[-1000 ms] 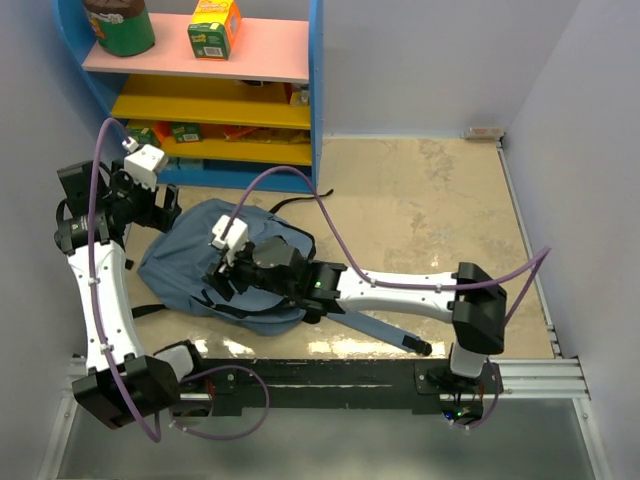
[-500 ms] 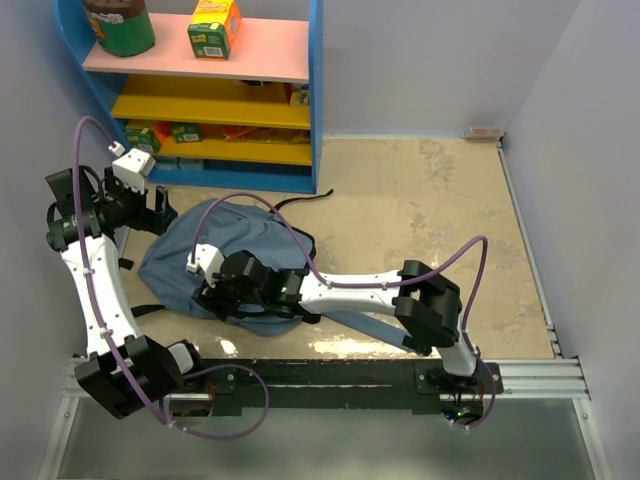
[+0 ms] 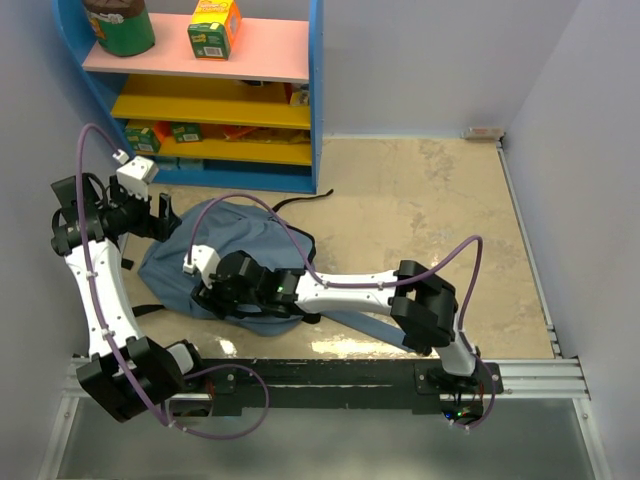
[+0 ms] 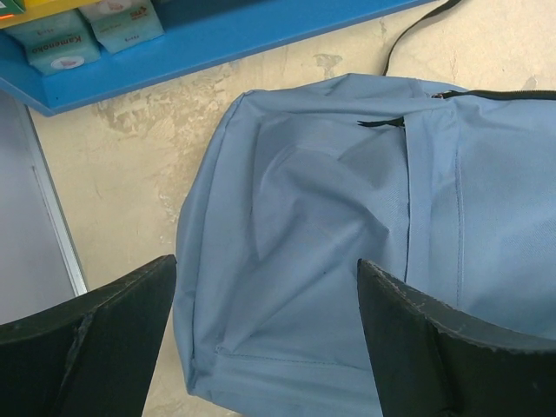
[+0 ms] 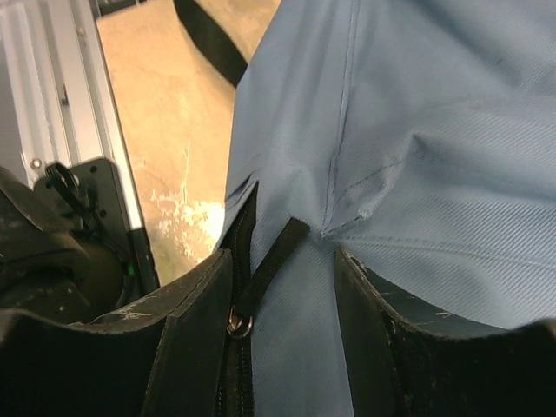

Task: Pack the student bag
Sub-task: Zip the student bag at the center of the board.

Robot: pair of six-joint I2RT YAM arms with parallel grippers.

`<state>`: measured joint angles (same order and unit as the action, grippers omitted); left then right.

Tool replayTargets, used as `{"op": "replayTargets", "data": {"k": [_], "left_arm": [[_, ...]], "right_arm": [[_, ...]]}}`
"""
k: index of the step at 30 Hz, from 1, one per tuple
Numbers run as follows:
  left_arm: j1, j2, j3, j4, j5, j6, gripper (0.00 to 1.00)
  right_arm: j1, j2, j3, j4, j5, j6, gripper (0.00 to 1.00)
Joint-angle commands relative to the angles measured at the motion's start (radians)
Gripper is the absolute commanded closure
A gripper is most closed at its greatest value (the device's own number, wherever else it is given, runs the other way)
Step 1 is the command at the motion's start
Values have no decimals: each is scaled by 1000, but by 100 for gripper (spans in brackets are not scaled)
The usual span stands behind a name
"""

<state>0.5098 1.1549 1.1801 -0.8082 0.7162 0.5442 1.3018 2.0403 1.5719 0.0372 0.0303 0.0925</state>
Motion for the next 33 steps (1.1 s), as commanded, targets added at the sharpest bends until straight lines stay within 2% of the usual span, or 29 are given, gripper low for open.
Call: {"op": "replayTargets", "data": {"k": [1,3,5,6,7,10,13,18,19,21,22,23,24,27,30,33], "left_arm": [[9,-34,1,27,32,19,12],[9,-38,0,26,34,19,12],[10,-43,-5,23,34,23,12],[10,-46,-7,21,34,28,12],[10,-53,-10,21,34,31,12],[9,-63,-19,14,38,54,12],[10,-63,-14,-23,60,106,12],[9,-44,22,-153,132,267,13],[10,-37,30,-224,146,304,13],[9,-34,38,-294,187,426,16],[9,-31,41,-406,207,494,18],[10,-27,42,-474,236,657,20],[-3,-30,32,-511,236,674,26],[-88,-92,-55,-510,157,758,41],[-177,-179,-157,-510,124,853,48],[-265,-241,-217,-510,129,887,48]], "right_arm": [[10,18,48,-34,8,1,48],[13,27,66,-66,20,-5,50],[16,27,71,-69,29,-7,58],[17,12,68,-62,37,-10,64],[17,2,60,-53,45,-11,76],[19,-77,5,7,91,-14,93],[19,-188,-105,98,146,-5,99],[19,-347,-341,269,209,22,100],[19,-362,-370,291,214,35,100],[19,-399,-437,341,223,49,100],[19,-400,-446,345,224,61,100],[19,-394,-449,343,221,65,100],[19,-391,-449,339,221,70,100],[19,-402,-473,372,240,92,100],[19,-417,-487,377,284,101,100],[20,-445,-503,369,345,105,100]]}}
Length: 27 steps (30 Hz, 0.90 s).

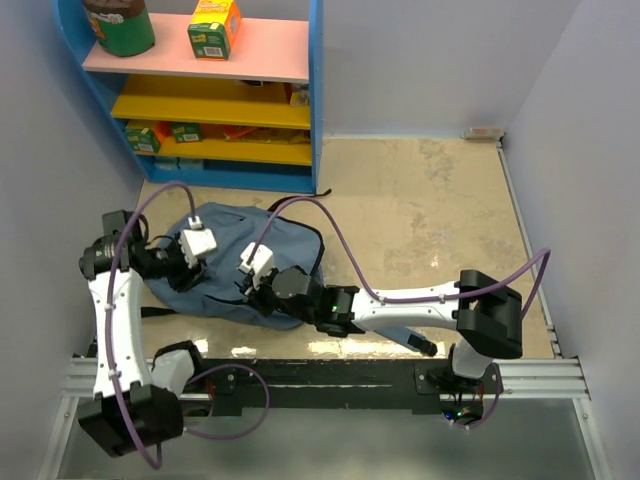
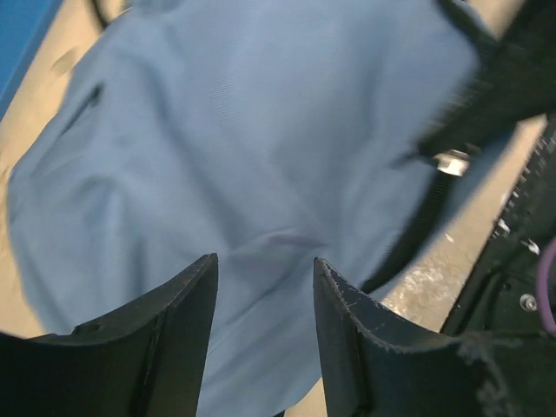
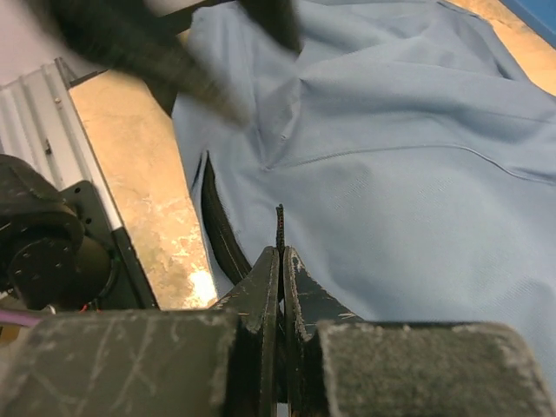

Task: Pack the student bag
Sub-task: Zip the student bag at the center of the board.

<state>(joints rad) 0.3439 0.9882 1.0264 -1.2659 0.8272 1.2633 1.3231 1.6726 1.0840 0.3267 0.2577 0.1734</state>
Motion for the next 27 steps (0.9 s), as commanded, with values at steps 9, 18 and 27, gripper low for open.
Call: {"op": "replayTargets", "data": {"k": [9,18,27], "left_arm": [[-221,-74,-166,-50,75,202,9],[-281,-65,-173,8,182,157,16],[-535,-74,-230,209,73,-106,52]], "right_arm": [[-2,-148,-136,155,216,103,100],[-4,-149,-133,173,166,109,100],[-4,-182,-170,196,157,146,100]]}}
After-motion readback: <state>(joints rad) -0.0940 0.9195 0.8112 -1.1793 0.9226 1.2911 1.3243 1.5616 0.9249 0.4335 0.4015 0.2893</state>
